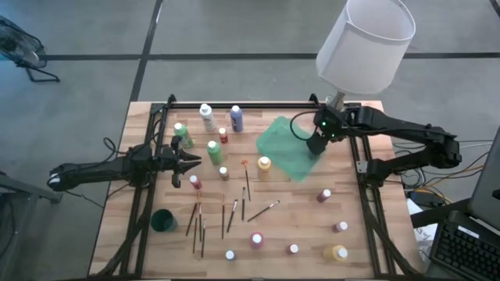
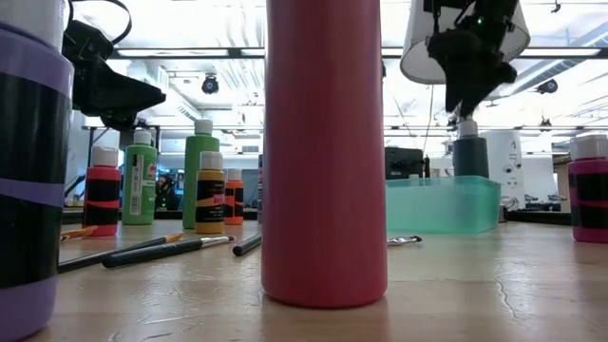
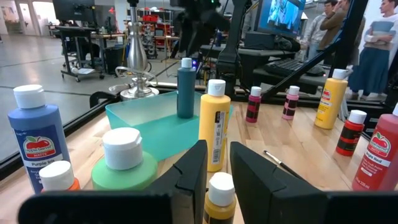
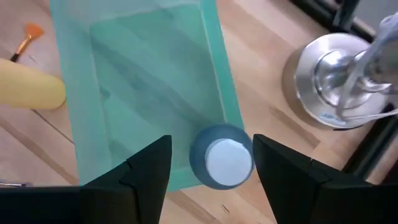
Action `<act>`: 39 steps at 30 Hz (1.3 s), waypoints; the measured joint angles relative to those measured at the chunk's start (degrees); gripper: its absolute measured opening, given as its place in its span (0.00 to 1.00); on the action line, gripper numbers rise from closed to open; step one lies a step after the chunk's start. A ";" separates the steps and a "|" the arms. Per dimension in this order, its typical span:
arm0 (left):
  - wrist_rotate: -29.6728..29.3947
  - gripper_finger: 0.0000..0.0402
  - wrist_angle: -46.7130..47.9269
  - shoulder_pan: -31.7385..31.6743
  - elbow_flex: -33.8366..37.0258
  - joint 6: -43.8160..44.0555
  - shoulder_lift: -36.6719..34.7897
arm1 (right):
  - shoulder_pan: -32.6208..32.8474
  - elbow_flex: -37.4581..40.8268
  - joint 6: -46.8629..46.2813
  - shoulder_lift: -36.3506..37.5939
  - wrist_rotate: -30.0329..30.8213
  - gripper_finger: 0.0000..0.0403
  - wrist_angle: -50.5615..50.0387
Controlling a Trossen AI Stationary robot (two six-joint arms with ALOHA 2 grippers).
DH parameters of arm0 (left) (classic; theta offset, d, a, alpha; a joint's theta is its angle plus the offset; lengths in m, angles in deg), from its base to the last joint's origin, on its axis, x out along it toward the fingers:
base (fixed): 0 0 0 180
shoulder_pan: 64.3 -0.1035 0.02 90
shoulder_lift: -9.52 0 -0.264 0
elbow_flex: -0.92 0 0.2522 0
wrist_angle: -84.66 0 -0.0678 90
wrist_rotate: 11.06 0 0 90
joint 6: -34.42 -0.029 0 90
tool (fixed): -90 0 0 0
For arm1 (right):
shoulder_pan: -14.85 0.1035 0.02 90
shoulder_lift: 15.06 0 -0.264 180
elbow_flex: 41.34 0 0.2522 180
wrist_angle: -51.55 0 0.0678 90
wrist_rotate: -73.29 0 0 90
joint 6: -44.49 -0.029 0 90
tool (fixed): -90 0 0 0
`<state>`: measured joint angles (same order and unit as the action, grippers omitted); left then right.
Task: Pick & Place Paint Supplies
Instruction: Put the big blue paint bottle into the green bin, then put the big yellow paint bottle into the green bin
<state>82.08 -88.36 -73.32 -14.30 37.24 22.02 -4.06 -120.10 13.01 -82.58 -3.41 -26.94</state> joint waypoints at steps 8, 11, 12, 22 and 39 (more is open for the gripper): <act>0.00 0.19 0.00 0.00 -0.01 0.01 0.01 | 0.33 -8.29 0.42 0.07 0.37 0.48 -4.51; 0.00 0.19 0.02 0.00 0.01 0.01 0.01 | 1.69 -11.39 0.31 0.02 0.38 0.46 -6.47; 0.00 0.19 0.02 -0.01 0.00 0.00 -0.01 | 2.29 -12.39 0.03 0.02 0.38 0.45 -7.12; 0.00 0.19 0.01 -0.01 0.01 0.00 0.00 | 9.45 -16.98 -3.65 0.02 0.36 0.37 -8.03; 0.00 0.19 0.00 0.00 0.01 0.01 0.01 | 24.60 -16.93 -14.86 -0.05 7.79 0.22 -10.34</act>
<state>82.08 -88.36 -73.32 -14.29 37.26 22.03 20.53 -137.03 -1.86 -82.63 4.37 -37.27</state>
